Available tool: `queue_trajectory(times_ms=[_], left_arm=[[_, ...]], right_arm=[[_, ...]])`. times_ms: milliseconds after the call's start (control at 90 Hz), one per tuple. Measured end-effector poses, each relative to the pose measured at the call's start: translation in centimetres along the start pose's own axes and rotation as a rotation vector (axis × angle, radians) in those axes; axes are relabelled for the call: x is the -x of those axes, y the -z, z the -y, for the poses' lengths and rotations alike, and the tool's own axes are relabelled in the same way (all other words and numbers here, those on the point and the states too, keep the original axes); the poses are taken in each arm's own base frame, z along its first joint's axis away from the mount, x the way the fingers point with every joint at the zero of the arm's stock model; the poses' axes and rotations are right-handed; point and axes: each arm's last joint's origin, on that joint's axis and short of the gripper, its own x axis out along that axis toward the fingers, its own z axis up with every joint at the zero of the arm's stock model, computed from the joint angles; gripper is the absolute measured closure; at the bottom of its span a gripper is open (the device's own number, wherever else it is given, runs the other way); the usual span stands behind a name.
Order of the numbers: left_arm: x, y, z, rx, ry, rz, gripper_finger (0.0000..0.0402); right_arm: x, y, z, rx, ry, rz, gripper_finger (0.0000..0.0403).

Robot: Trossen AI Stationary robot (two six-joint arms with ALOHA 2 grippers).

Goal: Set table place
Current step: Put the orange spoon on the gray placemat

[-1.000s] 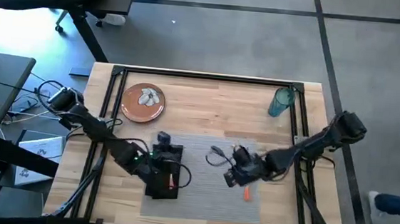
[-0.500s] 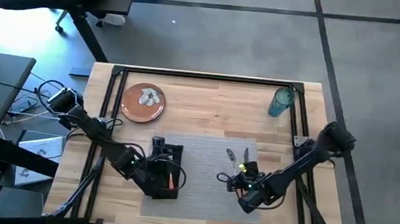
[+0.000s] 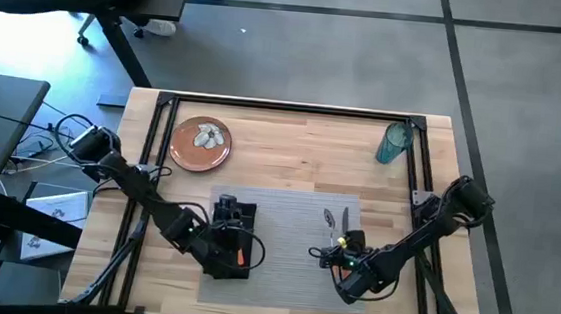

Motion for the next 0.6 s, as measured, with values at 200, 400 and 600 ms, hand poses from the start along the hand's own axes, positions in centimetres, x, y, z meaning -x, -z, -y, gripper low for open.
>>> queue_trajectory(times_ms=[200,400,600], left_arm=[[-0.09,-0.01,-0.04,0.002,0.014,-0.005,0.0269],[-0.09,0.0,-0.01,0.001,0.023,-0.008,0.0269],[-0.08,0.01,0.01,-0.006,0.029,-0.009,0.0269]], right_arm=[[-0.19,0.15,0.15,0.006,0.021,-0.016,0.0376],[-0.48,0.39,0.18,0.029,0.023,-0.016,0.0328],[0.03,0.1,0.11,0.098,0.043,-0.053,0.0293]])
